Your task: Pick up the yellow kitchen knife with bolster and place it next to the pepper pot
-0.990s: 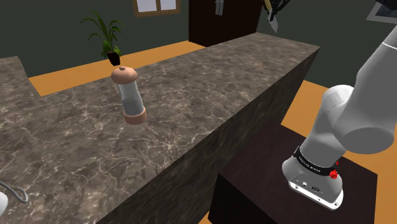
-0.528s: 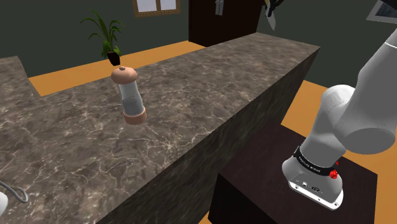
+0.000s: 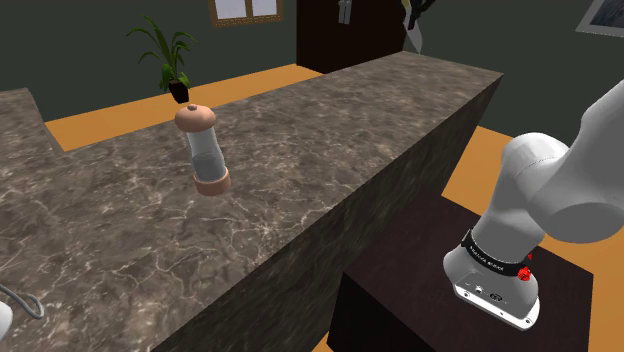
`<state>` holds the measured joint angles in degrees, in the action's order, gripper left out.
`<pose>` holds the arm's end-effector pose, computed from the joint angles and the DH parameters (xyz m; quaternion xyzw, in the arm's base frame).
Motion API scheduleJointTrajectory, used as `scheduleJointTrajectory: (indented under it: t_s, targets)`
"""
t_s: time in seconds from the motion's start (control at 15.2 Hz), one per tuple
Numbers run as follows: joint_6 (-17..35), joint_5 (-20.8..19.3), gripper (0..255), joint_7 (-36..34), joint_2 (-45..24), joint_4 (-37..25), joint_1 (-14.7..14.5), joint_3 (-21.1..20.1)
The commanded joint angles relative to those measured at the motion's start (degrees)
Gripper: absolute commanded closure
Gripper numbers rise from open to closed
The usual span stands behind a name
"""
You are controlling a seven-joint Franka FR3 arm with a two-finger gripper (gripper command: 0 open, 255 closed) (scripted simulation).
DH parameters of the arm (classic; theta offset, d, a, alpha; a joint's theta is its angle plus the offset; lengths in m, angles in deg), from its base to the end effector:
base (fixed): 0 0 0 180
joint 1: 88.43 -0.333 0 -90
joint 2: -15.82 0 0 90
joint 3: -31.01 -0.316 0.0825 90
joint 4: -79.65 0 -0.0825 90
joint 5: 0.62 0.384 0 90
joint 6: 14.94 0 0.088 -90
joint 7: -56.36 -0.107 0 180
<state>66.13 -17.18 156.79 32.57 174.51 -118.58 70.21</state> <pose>0.4449 -0.1613 0.6810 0.7050 0.7073 -0.0461 0.0238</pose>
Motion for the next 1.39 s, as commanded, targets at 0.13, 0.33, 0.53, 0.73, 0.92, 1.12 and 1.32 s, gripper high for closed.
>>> scheduleJointTrajectory:
  t_s: [0.13,0.33,0.53,0.73,0.92,1.12,1.32]
  targets:
    - [-0.88,0.10,255,-6.69,2.14,2.49,-1.31,-5.07]
    - [-1.40,0.75,255,-11.33,3.05,3.84,-2.41,-8.49]
    - [-1.81,1.75,255,-15.73,3.31,4.61,-3.62,-11.61]
    - [-2.14,2.98,255,-19.95,2.96,4.80,-4.95,-14.48]
    - [-2.40,4.37,255,-23.98,2.05,4.41,-6.30,-17.16]
    - [-2.62,5.82,255,-27.85,0.61,3.44,-7.71,-19.64]
    - [-2.86,7.28,255,-31.57,-1.34,1.86,-9.17,-21.92]
